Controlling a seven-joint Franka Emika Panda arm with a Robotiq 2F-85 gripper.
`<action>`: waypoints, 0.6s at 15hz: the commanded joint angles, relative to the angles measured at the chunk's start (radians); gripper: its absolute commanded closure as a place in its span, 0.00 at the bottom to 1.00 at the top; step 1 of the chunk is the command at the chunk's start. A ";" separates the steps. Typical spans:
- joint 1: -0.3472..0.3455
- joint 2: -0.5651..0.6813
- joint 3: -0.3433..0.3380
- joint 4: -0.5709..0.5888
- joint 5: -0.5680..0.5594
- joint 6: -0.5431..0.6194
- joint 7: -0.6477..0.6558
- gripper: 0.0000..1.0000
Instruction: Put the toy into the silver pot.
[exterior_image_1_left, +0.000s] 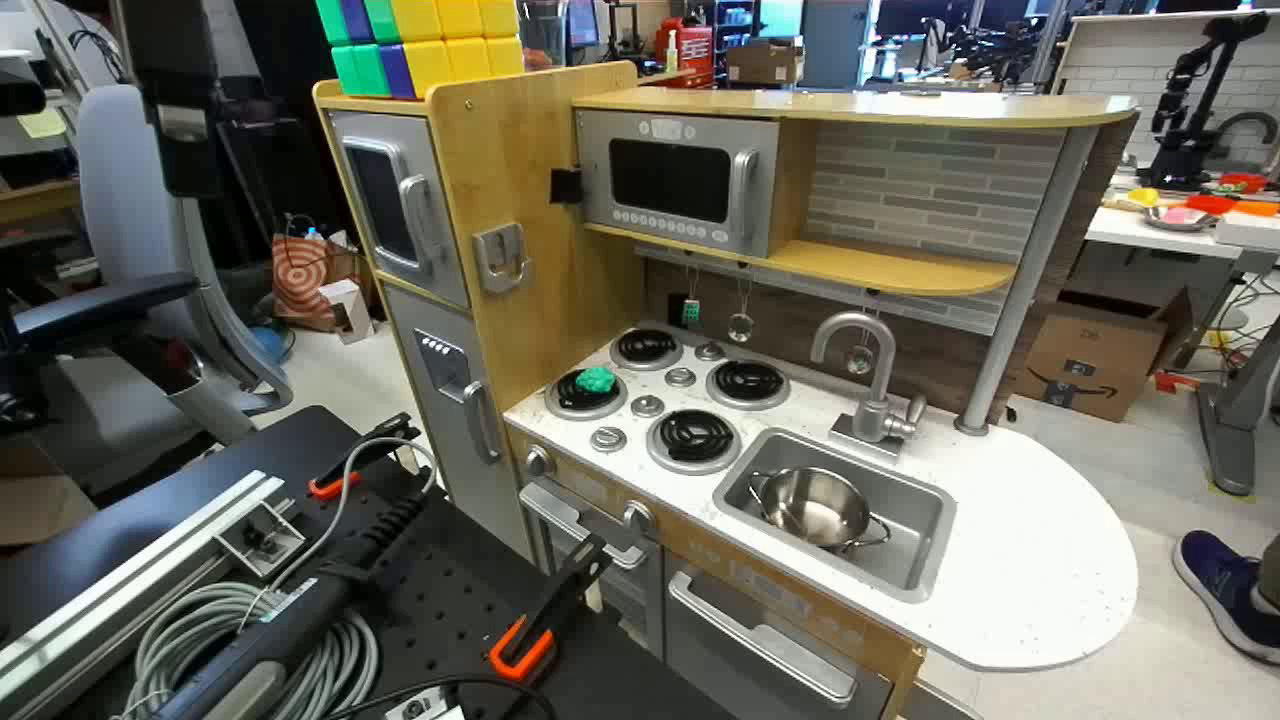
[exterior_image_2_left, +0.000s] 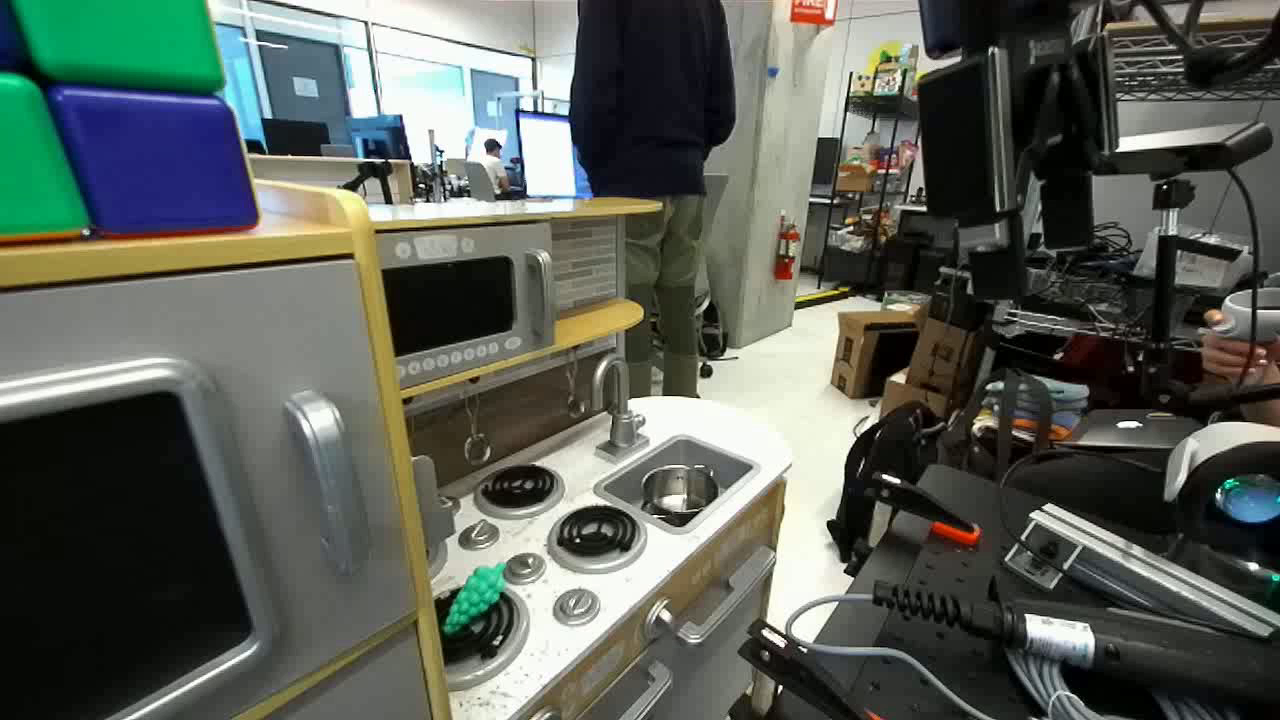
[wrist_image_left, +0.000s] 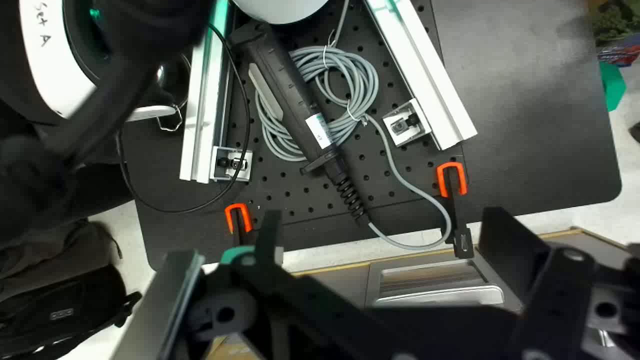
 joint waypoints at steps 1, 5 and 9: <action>0.014 0.002 -0.014 0.002 -0.007 -0.002 0.006 0.00; 0.014 0.002 -0.014 0.002 -0.007 -0.002 0.006 0.00; 0.016 -0.009 -0.040 -0.036 0.058 0.223 0.009 0.00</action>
